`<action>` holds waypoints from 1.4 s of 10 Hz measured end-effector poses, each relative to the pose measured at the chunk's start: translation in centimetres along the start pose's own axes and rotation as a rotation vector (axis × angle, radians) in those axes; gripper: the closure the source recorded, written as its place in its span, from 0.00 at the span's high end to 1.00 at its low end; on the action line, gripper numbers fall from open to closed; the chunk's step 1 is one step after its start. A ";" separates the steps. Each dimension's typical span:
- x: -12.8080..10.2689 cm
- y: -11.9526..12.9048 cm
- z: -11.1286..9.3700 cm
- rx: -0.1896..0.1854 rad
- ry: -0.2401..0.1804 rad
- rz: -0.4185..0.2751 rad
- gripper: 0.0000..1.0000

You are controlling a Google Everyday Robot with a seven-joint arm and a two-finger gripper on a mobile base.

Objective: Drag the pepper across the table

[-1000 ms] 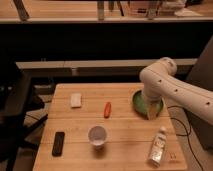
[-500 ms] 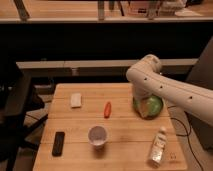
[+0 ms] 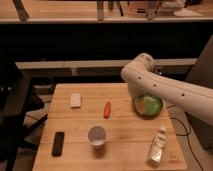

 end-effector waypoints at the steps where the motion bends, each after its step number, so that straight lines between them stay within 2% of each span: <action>1: -0.1 -0.4 0.0 0.005 0.001 -0.016 0.80; 14: -3.0 -4.1 1.2 0.053 0.002 -0.253 0.80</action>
